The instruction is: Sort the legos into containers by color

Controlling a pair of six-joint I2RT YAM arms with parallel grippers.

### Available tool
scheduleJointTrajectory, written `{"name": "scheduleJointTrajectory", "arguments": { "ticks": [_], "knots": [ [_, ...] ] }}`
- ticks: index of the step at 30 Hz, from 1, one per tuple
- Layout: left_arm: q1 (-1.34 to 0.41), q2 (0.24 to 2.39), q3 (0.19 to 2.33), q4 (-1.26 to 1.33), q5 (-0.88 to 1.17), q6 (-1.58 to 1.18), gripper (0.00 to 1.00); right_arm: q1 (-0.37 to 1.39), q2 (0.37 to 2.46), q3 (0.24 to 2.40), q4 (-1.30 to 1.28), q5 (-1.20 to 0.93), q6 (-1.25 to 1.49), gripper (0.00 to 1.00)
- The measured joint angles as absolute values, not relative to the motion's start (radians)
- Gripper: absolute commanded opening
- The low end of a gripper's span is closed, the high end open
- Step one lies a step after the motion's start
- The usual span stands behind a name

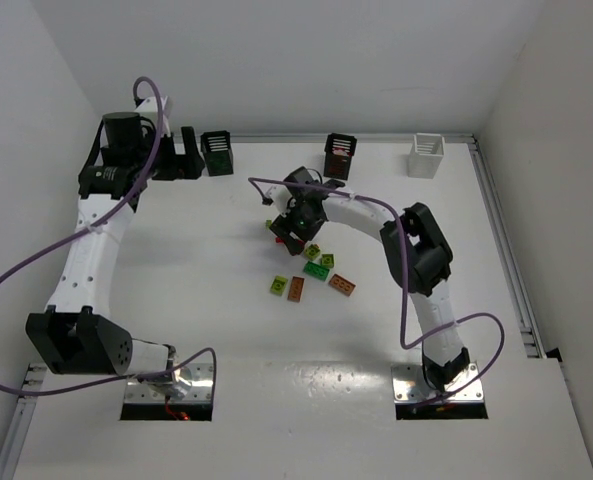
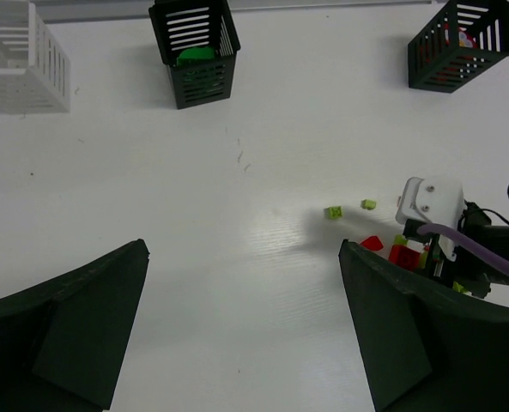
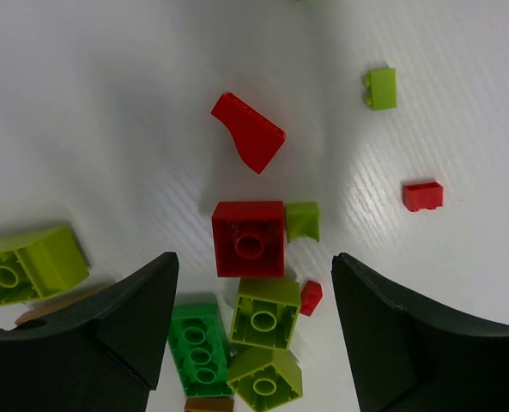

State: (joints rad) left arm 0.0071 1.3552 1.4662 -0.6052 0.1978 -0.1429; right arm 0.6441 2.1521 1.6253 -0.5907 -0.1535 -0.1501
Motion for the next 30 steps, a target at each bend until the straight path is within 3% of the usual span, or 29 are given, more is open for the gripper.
{"name": "scheduleJointTrajectory", "arguments": {
  "ticks": [5,12,19,25,30],
  "knots": [
    [0.016,1.360,1.462,-0.604,0.203,-0.142,1.00,0.648,2.195,1.626,-0.601,-0.148,-0.154,0.73],
    [0.027,1.361,1.444,-0.605,0.213,-0.140,1.00,0.651,2.217,1.628,-0.598,-0.136,-0.165,0.33],
    [0.028,1.361,1.407,-0.597,0.228,-0.130,1.00,0.643,2.205,1.629,-0.580,-0.131,-0.177,0.05],
    [0.028,1.361,1.353,-0.582,0.264,-0.101,1.00,0.586,2.106,1.694,-0.561,-0.083,-0.177,0.00],
    [0.010,1.361,1.271,-0.561,0.279,-0.083,1.00,0.469,2.098,1.954,-0.519,-0.027,-0.156,0.00]
  ]
}}
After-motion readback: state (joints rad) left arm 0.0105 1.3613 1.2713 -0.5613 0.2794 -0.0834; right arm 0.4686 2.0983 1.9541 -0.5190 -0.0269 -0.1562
